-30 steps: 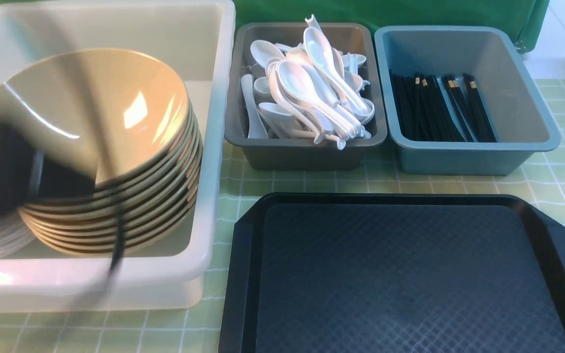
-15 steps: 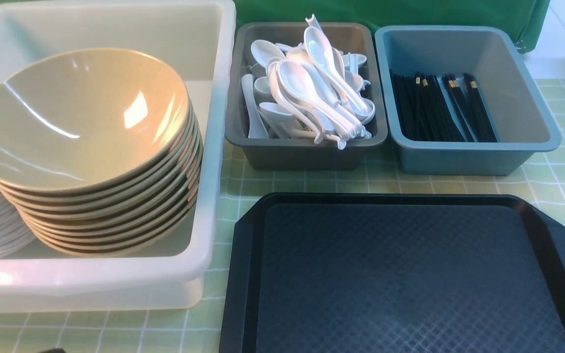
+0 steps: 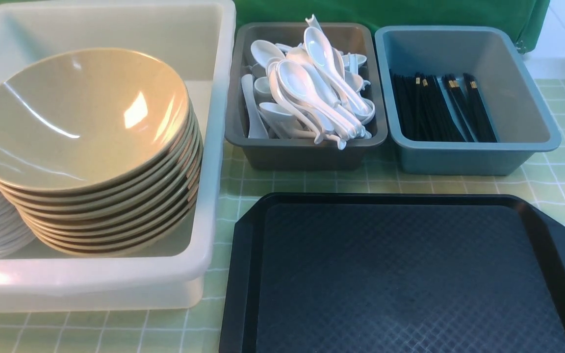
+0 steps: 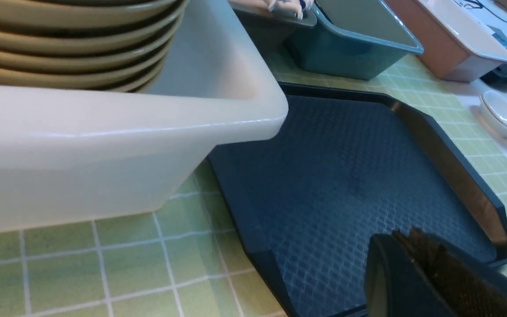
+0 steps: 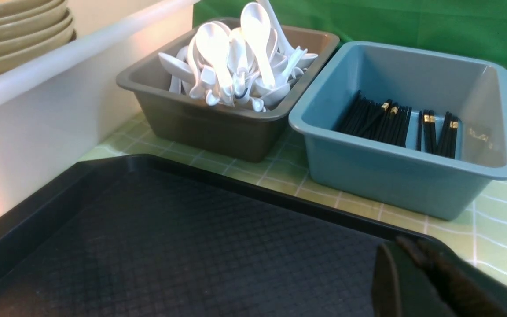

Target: On green table put chopsticks spoon bowls plates into blue grey white boxes.

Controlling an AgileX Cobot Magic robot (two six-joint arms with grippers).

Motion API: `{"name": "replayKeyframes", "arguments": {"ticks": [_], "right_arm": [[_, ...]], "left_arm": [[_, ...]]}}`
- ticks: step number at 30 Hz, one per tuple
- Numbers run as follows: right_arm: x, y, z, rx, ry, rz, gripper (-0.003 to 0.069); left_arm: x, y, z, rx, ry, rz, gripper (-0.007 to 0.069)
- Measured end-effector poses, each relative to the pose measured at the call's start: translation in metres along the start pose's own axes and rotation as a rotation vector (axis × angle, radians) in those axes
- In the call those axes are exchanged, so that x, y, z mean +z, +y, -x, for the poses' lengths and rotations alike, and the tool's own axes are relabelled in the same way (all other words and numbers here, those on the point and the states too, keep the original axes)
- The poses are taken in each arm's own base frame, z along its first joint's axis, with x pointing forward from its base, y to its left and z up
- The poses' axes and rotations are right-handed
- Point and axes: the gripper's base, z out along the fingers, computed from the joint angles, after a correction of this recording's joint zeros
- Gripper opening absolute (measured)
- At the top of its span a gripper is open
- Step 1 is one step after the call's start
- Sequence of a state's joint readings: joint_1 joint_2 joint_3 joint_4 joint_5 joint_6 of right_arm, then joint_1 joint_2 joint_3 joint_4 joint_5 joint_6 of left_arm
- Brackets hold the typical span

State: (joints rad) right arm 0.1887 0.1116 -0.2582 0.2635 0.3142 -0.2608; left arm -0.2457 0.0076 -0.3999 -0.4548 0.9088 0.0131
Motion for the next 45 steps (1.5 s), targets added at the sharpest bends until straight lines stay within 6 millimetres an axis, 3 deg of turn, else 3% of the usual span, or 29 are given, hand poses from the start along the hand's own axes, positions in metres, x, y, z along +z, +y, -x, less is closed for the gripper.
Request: {"name": "replayKeyframes", "arguments": {"ticks": [6, 9, 12, 17, 45], "right_arm": [[0.000, 0.000, 0.000, 0.000, 0.002, 0.000, 0.0057], [0.000, 0.000, 0.000, 0.001, 0.002, 0.000, 0.0062], [0.000, 0.000, 0.000, 0.001, 0.002, 0.000, 0.0067], [0.000, 0.000, 0.000, 0.001, 0.002, 0.000, 0.0070], [0.001, 0.000, -0.002, 0.002, 0.006, 0.001, 0.0092]], "left_arm": [[0.020, 0.022, 0.006, -0.002, -0.257, 0.106, -0.0001], [0.032, 0.045, -0.003, 0.067, -0.366, 0.275, -0.0001], [0.042, 0.064, -0.021, 0.144, -0.342, 0.427, -0.0001], [0.054, 0.081, -0.048, 0.133, -0.240, 0.513, -0.0001], [0.054, 0.082, -0.048, 0.124, -0.239, 0.518, -0.0001]]}}
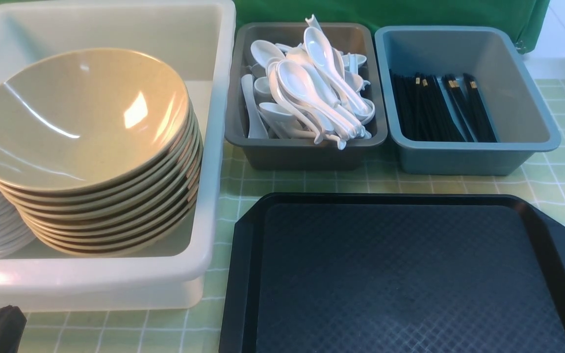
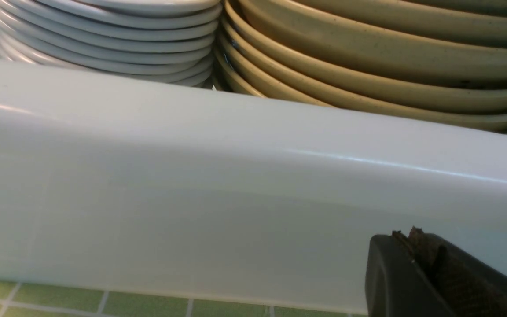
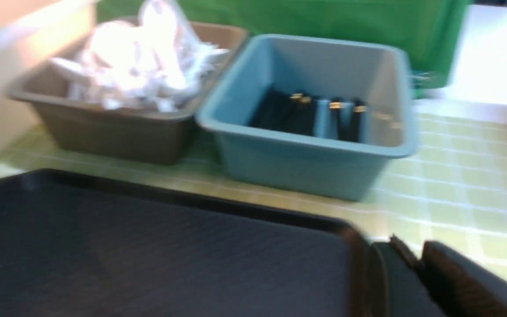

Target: On green table put chopsticks spoon bowls plates into blue grey white boxes.

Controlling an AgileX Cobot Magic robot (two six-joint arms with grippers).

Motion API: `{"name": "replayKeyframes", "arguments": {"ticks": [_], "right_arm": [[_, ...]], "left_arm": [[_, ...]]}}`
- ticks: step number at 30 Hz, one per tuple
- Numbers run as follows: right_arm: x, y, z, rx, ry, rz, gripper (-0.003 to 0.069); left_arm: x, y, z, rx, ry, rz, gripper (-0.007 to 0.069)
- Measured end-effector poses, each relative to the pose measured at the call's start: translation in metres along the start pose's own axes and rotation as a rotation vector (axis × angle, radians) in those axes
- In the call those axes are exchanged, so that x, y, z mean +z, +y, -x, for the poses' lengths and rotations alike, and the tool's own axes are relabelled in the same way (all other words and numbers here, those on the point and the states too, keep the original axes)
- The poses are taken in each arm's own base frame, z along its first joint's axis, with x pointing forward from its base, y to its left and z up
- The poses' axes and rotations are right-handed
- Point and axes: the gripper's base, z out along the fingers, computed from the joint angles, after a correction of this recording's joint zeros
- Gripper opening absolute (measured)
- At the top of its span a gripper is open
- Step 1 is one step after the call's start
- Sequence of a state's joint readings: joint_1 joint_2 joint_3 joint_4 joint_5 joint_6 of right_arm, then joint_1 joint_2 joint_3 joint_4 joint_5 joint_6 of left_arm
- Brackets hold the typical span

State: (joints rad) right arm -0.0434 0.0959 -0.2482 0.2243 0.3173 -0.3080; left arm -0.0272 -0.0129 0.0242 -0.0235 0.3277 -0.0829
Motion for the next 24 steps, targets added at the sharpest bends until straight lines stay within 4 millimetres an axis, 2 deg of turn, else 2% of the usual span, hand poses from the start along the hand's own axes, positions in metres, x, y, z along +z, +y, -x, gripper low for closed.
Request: {"name": "replayKeyframes", "arguments": {"ticks": [1, 4, 10, 24], "right_arm": [[0.000, 0.000, 0.000, -0.013, -0.001, -0.005, 0.0099], [0.001, -0.003, -0.018, -0.080, 0.029, -0.069, 0.0101], [0.014, -0.002, -0.076, -0.090, 0.175, -0.064, 0.0102], [0.016, -0.002, -0.076, -0.067, 0.144, -0.071, 0.0114]], "left_arm": [[0.000, 0.000, 0.000, 0.000, 0.000, 0.000, -0.0001], [0.000, 0.000, 0.000, 0.000, 0.000, 0.000, -0.0001], [0.000, 0.000, 0.000, 0.000, 0.000, 0.000, -0.0001], [0.000, 0.000, 0.000, -0.001, 0.000, 0.000, -0.0001]]}}
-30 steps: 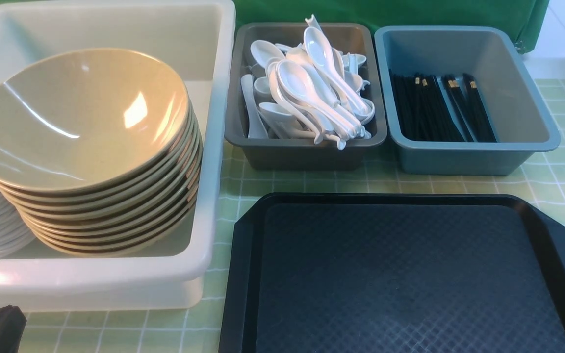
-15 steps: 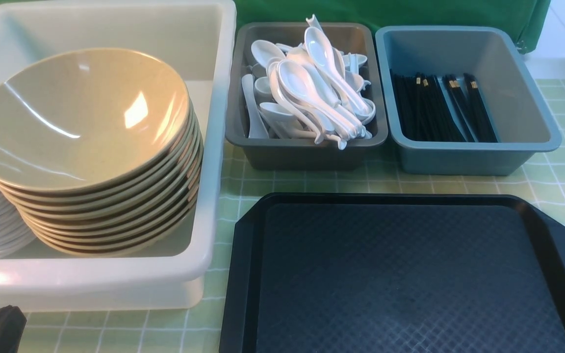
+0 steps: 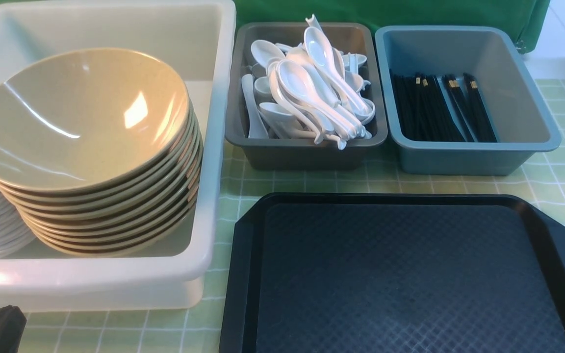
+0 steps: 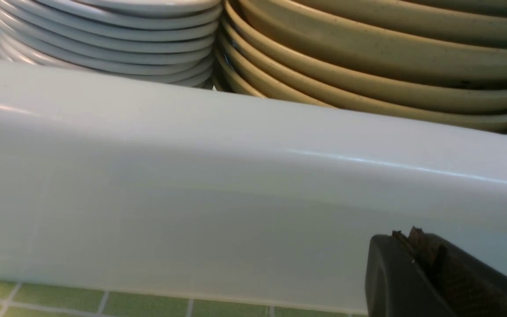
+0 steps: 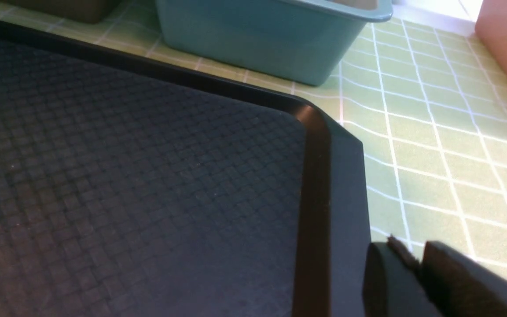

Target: On green table put chopsticks spoon bowls plates into blue grey white boxes.

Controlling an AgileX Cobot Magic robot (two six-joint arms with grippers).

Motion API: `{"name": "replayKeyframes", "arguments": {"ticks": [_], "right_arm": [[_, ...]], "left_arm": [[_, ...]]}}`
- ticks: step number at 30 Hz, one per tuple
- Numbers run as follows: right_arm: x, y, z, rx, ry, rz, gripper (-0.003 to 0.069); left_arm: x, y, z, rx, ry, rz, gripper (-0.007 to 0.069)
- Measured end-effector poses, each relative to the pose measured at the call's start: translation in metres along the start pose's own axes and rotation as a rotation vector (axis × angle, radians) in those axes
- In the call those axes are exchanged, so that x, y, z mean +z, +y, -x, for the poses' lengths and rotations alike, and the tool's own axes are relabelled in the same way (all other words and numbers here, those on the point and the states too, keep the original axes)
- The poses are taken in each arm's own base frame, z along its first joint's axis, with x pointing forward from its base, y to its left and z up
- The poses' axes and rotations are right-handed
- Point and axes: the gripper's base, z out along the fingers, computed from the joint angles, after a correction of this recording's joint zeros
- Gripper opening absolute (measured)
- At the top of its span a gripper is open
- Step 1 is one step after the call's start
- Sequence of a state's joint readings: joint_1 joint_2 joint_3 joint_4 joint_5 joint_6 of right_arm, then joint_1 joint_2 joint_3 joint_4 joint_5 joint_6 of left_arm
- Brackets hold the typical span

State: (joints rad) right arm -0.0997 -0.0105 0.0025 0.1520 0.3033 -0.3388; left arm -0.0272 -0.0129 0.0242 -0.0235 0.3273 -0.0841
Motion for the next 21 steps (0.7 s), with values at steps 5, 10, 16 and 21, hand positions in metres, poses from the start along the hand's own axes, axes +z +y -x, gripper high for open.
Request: {"name": "replayKeyframes", "arguments": {"ticks": [5, 10, 16, 21], "right_arm": [[0.0000, 0.0000, 0.0000, 0.000, 0.000, 0.000, 0.0118], [0.0000, 0.0000, 0.0001, 0.000, -0.001, 0.000, 0.0119], [0.0000, -0.0001, 0.0002, -0.001, -0.002, -0.001, 0.0125], [0.0001, -0.0001, 0.0002, -0.001, -0.004, -0.002, 0.0131]], "left_arm": [[0.0000, 0.0000, 0.0000, 0.000, 0.000, 0.000, -0.0001], [0.0000, 0.0000, 0.0000, 0.000, 0.000, 0.000, -0.0001], [0.0000, 0.0000, 0.0000, 0.000, 0.000, 0.000, -0.0001], [0.0000, 0.0000, 0.0000, 0.001, 0.000, 0.000, -0.0001]]}}
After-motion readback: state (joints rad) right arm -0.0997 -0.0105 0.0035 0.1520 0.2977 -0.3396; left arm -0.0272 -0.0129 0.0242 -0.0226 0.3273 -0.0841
